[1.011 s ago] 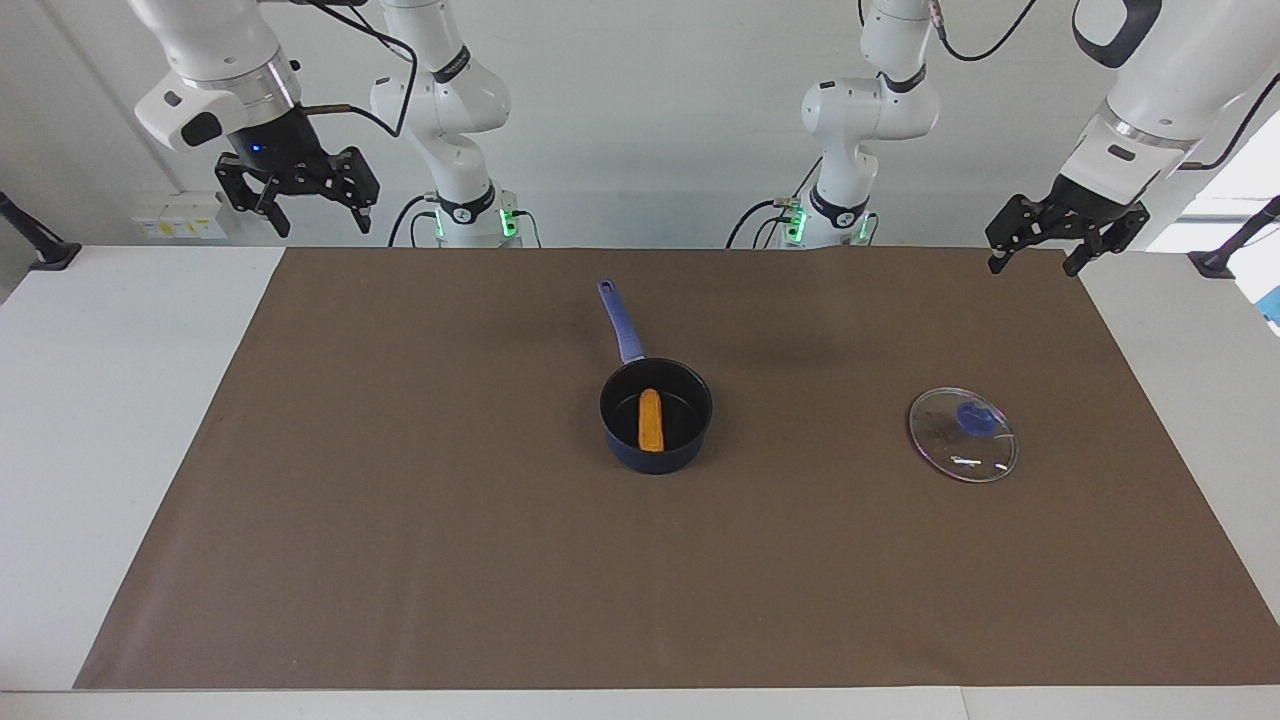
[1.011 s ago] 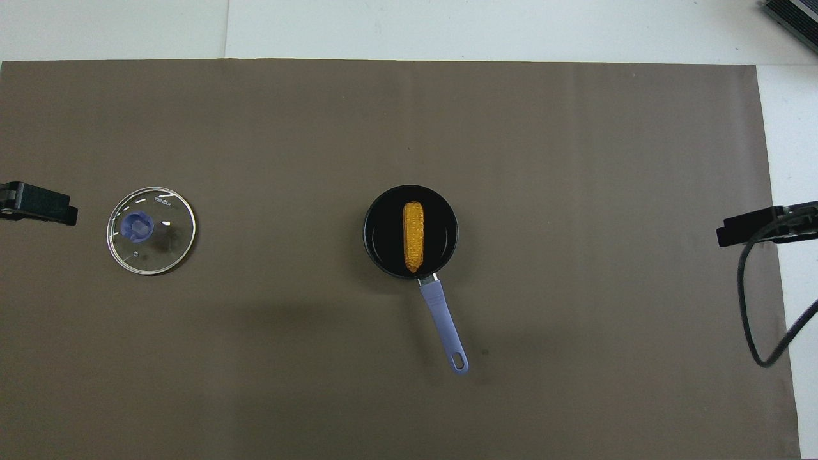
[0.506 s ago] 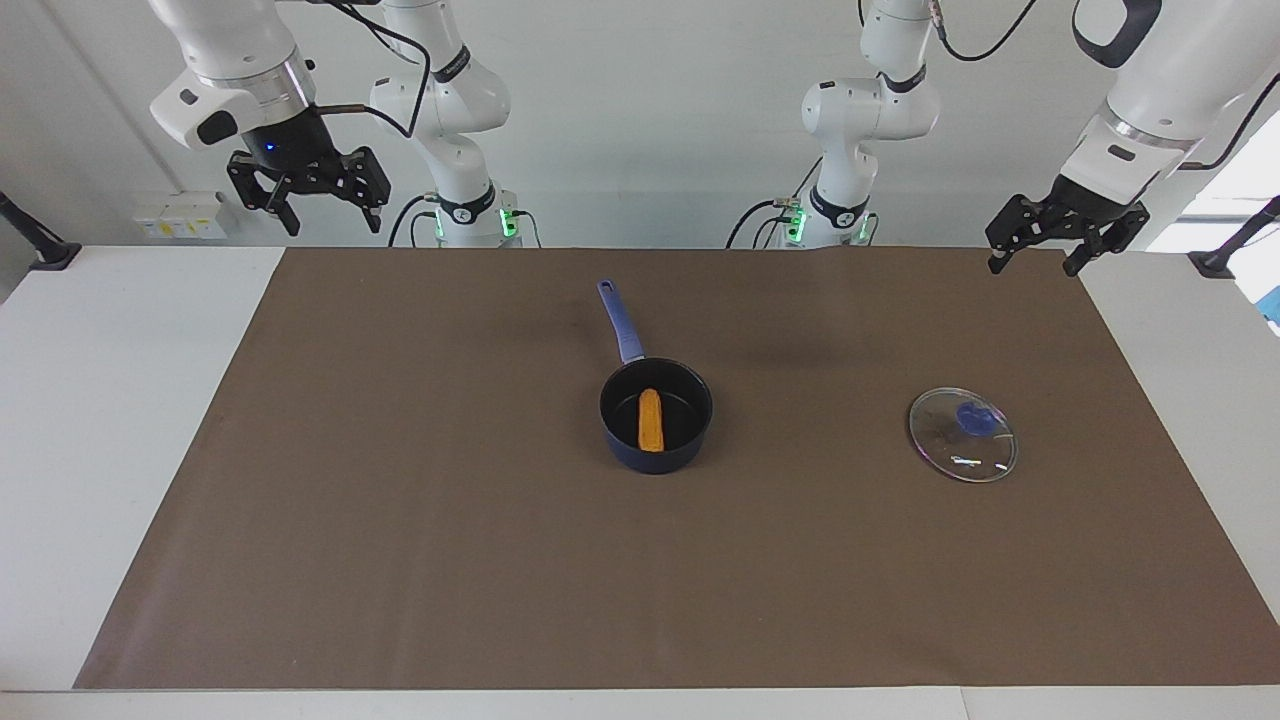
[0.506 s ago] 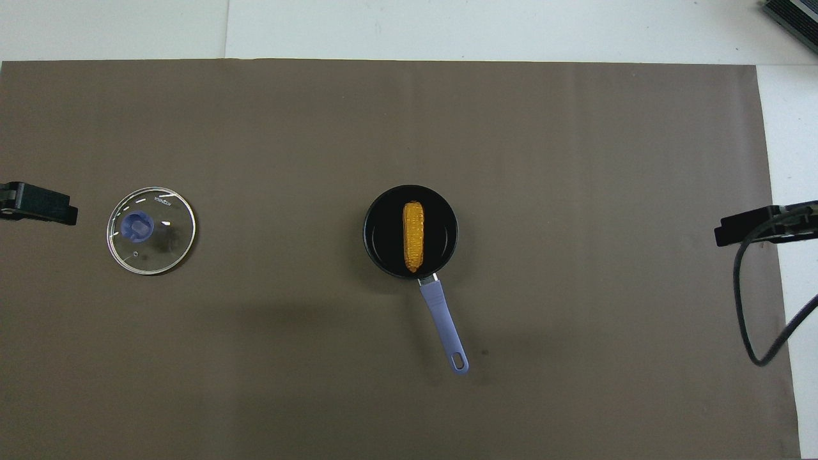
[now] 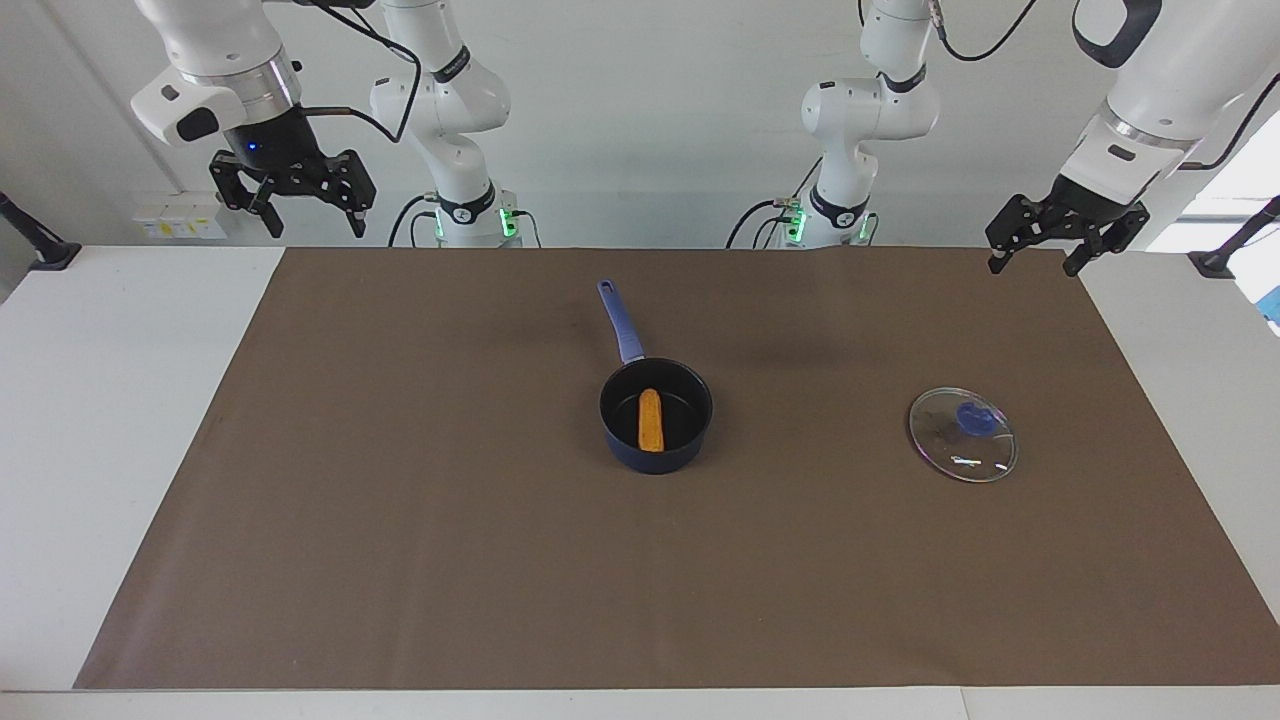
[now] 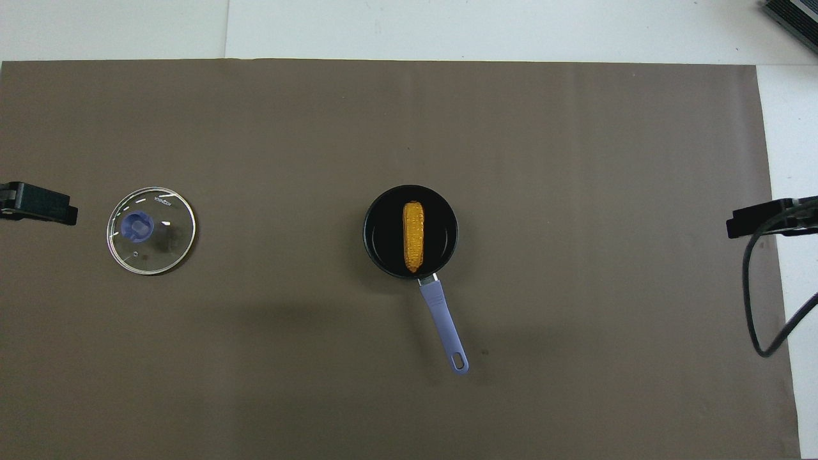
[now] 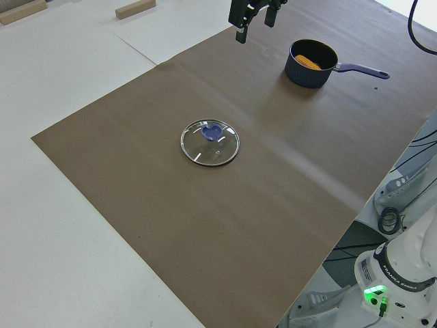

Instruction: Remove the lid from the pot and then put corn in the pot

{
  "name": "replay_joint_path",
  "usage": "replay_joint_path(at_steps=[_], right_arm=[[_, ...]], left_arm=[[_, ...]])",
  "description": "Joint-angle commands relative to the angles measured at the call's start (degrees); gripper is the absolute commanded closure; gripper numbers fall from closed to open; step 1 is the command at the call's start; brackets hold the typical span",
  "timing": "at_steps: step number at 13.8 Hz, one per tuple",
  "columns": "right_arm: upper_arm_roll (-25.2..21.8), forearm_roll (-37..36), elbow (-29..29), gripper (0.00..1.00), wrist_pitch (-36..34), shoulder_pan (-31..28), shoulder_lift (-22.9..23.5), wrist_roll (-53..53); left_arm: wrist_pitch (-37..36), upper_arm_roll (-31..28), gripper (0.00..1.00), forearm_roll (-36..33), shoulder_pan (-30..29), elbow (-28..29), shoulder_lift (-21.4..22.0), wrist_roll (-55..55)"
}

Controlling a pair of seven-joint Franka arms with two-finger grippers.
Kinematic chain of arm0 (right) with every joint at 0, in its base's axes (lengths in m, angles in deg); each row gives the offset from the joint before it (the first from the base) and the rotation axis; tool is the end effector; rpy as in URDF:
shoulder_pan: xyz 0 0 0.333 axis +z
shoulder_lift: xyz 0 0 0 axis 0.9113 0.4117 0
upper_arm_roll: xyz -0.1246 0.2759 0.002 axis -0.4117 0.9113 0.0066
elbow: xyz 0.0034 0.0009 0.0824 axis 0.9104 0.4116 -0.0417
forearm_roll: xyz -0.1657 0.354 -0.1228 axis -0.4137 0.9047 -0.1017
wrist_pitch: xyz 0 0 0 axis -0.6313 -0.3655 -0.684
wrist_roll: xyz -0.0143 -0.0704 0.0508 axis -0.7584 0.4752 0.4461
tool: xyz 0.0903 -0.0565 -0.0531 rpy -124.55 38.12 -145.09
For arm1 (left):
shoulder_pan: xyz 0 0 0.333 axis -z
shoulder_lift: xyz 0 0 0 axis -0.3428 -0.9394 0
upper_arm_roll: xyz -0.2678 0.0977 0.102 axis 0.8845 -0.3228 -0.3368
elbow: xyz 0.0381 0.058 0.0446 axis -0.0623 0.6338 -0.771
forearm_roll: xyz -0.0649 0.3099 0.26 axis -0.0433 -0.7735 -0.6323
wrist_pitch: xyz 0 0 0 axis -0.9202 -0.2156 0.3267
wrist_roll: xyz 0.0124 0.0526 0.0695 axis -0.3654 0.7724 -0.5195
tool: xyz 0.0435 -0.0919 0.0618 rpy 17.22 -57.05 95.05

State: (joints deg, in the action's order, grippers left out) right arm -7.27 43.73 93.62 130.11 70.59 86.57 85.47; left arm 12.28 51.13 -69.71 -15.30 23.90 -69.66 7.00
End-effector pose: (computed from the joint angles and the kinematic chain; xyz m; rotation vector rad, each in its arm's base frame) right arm 0.5456 -0.0058 0.6424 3.1090 0.0414 0.0003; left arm 0.5643 -0.0107 0.6125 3.1203 -0.1516 -0.0132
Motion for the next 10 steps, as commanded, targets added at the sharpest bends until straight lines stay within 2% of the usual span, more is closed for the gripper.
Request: replay_joint_path(at_steps=[1,10], right_arm=[[0.13,-0.18,0.41,0.0,1.21,-0.24,-0.38,-0.55],[0.05,-0.35,0.5,0.0,1.12,-0.33,-0.55,-0.03]], left_arm=[[-1.04,0.24,0.0,-0.69,-0.35,-0.37,0.13,-0.21],[-1.04,0.24,0.0,-0.69,-0.35,-0.37,0.13,-0.21]])
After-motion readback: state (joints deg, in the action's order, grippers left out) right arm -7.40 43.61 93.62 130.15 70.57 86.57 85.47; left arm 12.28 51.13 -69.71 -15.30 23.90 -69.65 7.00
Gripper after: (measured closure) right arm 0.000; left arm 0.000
